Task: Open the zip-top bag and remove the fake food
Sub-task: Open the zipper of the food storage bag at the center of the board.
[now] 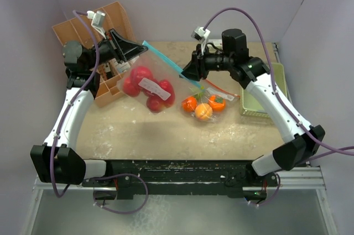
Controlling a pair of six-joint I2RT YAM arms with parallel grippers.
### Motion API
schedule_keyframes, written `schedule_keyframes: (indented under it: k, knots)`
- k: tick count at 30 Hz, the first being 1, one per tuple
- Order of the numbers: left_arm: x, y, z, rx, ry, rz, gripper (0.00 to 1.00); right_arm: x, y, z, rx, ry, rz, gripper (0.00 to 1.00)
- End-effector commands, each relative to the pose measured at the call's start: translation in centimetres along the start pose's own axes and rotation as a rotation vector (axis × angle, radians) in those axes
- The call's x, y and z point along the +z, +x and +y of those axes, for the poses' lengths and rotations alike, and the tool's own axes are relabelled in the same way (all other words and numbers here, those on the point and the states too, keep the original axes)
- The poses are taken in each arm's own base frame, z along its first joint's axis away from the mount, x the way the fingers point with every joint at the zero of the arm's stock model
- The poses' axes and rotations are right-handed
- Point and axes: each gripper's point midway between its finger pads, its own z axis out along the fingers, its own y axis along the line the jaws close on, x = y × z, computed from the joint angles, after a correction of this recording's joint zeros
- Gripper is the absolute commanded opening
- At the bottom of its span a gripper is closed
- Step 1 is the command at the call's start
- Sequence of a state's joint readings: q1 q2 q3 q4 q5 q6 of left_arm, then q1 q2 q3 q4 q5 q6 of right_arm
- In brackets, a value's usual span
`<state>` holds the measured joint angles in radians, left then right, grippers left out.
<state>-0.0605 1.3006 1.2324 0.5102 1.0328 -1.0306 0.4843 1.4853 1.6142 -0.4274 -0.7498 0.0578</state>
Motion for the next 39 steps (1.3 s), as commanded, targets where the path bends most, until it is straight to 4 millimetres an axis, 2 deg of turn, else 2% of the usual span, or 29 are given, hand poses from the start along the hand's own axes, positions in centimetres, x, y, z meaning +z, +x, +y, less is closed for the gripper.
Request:
schedule_keyframes:
  k: [1,3,7,11,15,19,22,23,24,28,33,36,39]
  knots:
    - [0.3,-2.3,-2.9,0.109,0.07,-0.043,0.0,0.2,-0.8,0.2,-0.034,-0.013,-0.029,0.29]
    - [0.3,-2.2,-3.4,0.112,0.094,-0.031,0.0,0.7,-1.1,0.0,-0.031,-0.023,-0.038,0.25]
    - [0.2,-1.8,-4.1,0.105,0.129,0.006,0.0,1.4,-2.3,-0.3,-0.039,-0.041,-0.047,0.01]
    - [0.1,-1.2,-3.4,0.088,0.091,0.022,0.0,1.6,-3.6,0.0,-0.047,-0.067,-0.07,0.0]
    - [0.0,-1.0,-0.7,0.036,-0.055,-0.007,0.0,1.6,-3.8,0.8,-0.014,-0.105,-0.1,0.0]
    - [-0.5,-0.2,3.0,-0.063,-0.223,-0.024,0.36,1.4,-3.6,1.0,0.017,-0.101,-0.115,0.0]
    - [-0.8,0.7,5.2,-0.133,-0.307,-0.022,0.69,1.6,-3.2,0.6,0.045,-0.082,-0.11,0.0]
    - [-0.9,1.0,5.8,-0.152,-0.332,-0.024,0.84,1.7,-3.1,0.4,0.059,-0.073,-0.108,0.0]
    - [-1.0,1.0,6.2,-0.163,-0.354,-0.03,0.91,1.8,-2.9,0.1,0.072,-0.06,-0.106,0.0]
    - [-1.9,1.5,7.7,-0.194,-0.463,-0.05,0.92,2.5,-2.8,-2.4,0.161,0.064,-0.123,0.0]
    - [-3.9,2.6,9.3,-0.248,-0.665,-0.097,0.83,3.6,-2.7,-5.2,0.329,0.181,-0.144,0.0]
    - [-4.7,4.2,9.5,-0.297,-0.738,-0.111,0.81,3.9,-2.5,-6.7,0.368,0.25,-0.156,0.0]
    - [-4.5,6.4,9.7,-0.33,-0.766,-0.096,0.79,4.3,-3.0,-7.1,0.374,0.251,-0.183,0.0]
